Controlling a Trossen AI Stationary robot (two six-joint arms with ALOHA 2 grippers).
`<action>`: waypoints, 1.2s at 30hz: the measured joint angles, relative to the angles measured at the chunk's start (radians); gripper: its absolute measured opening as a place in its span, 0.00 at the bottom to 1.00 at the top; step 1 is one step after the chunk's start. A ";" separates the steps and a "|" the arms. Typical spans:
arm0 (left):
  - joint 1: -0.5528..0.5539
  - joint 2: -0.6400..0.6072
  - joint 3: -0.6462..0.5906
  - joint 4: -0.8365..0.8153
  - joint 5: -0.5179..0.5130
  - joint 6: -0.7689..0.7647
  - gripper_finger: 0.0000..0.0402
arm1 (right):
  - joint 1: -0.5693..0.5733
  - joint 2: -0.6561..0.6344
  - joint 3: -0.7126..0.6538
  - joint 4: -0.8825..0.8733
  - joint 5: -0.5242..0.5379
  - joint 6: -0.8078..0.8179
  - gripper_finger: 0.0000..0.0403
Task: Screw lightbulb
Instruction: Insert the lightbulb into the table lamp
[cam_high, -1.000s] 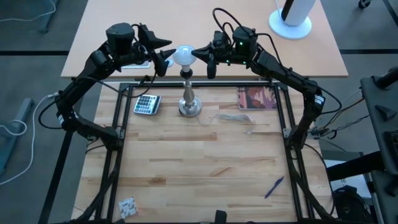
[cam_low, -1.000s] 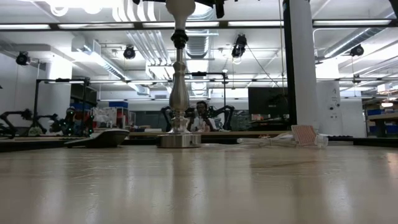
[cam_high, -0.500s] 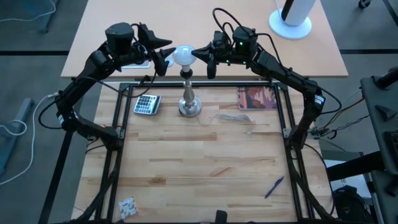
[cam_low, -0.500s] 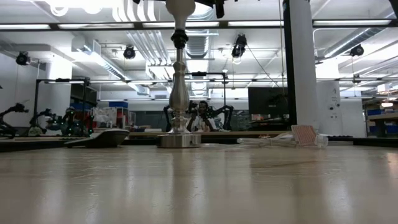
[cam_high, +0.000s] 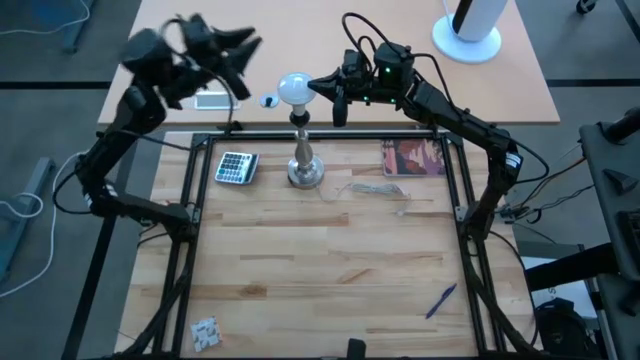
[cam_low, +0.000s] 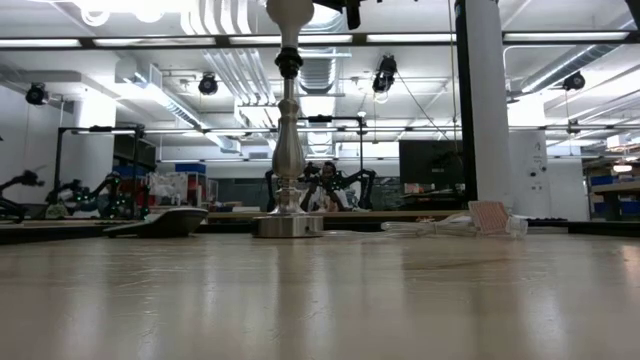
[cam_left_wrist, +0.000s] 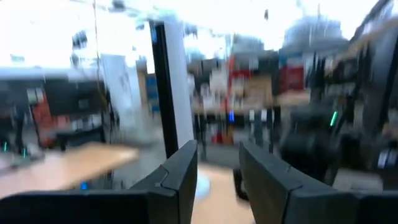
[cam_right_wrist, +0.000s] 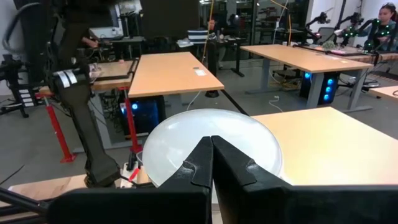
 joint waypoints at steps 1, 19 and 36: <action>0.000 -0.011 0.000 0.028 0.000 -0.004 0.27 | 0.000 0.000 0.000 0.001 -0.001 0.000 0.00; 0.000 -0.094 0.000 0.027 -0.004 -0.001 0.32 | 0.000 0.000 0.000 0.002 -0.008 -0.027 0.00; 0.000 -0.036 0.000 0.028 -0.008 -0.001 0.25 | 0.000 0.000 0.000 0.005 -0.009 -0.027 0.00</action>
